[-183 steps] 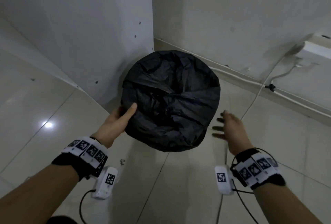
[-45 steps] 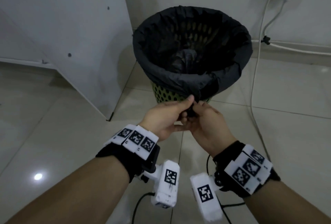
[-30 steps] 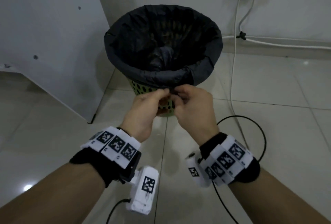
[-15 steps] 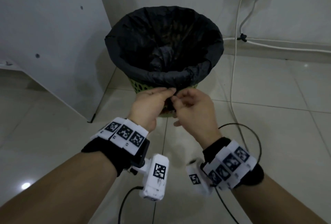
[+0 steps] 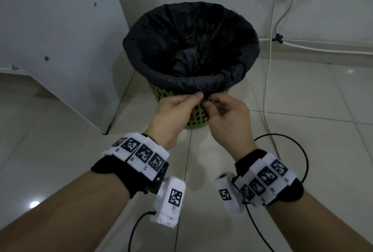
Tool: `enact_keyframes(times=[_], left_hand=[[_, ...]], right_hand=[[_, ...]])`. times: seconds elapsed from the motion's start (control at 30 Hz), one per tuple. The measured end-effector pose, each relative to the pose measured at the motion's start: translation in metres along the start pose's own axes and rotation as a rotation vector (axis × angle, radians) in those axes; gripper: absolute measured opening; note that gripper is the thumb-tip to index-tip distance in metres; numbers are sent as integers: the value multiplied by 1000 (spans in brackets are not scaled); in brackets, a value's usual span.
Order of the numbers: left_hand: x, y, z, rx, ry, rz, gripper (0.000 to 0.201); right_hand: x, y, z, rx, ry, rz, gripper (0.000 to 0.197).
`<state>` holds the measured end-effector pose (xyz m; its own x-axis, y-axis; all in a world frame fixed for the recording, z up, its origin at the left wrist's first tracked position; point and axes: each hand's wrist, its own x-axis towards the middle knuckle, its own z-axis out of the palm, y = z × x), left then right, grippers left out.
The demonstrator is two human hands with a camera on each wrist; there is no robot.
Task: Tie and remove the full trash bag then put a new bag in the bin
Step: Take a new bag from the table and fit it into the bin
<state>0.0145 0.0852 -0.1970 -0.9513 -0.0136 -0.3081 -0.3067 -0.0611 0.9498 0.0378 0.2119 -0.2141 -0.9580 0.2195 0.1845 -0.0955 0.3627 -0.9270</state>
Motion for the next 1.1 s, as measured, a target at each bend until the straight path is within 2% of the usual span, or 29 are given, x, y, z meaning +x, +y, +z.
enact_keyframes(times=[0.07, 0.13, 0.2, 0.27, 0.33, 0.4, 0.47, 0.5, 0.6, 0.67, 0.73, 0.8, 0.87, 0.97, 1.03, 1.1], left_hand=[[-4, -4, -1, -67, -65, -23, 33], [-7, -6, 0, -103, -126, -67, 40], [-8, -4, 2, -125, -167, -108, 32], [-6, 1, 2, -139, -163, -141, 23], [0, 4, 1, -129, -121, -145, 23], [4, 5, 1, -105, -51, -124, 13], [6, 6, 4, -125, 3, -112, 10], [6, 6, 5, -146, 17, -112, 15], [4, 7, 7, -172, 36, -131, 24], [4, 6, 6, -177, 13, -156, 27], [3, 5, 6, -188, -16, -178, 26], [3, 4, 6, -206, -15, -164, 17], [2, 4, 7, -215, 29, -123, 11], [3, 3, 5, -170, 51, -75, 8], [2, 3, 4, -125, 42, -52, 8], [0, 4, 3, -94, 31, -45, 15]], right_hand=[[3, -7, -2, 419, -87, 339, 13], [5, -14, -6, 805, -255, 636, 16], [6, -14, -8, 933, -321, 733, 17], [7, -16, -6, 854, -257, 736, 15], [4, -15, -7, 609, -109, 607, 13], [-2, -13, -7, 334, 36, 328, 20], [-11, -14, -7, 155, 68, 45, 11], [-16, -17, -5, 137, 56, -36, 3], [-18, -14, -3, 182, 111, -67, 16], [-12, -10, -3, 210, 199, -37, 12], [-4, -5, -4, 152, 258, -84, 8], [-2, -5, -5, -14, 218, -244, 7], [-5, -9, -5, -216, 105, -386, 13], [-5, -13, -8, -388, 2, -411, 21], [-1, -14, -10, -437, -1, -432, 18], [2, -16, -13, -391, 22, -412, 11]])
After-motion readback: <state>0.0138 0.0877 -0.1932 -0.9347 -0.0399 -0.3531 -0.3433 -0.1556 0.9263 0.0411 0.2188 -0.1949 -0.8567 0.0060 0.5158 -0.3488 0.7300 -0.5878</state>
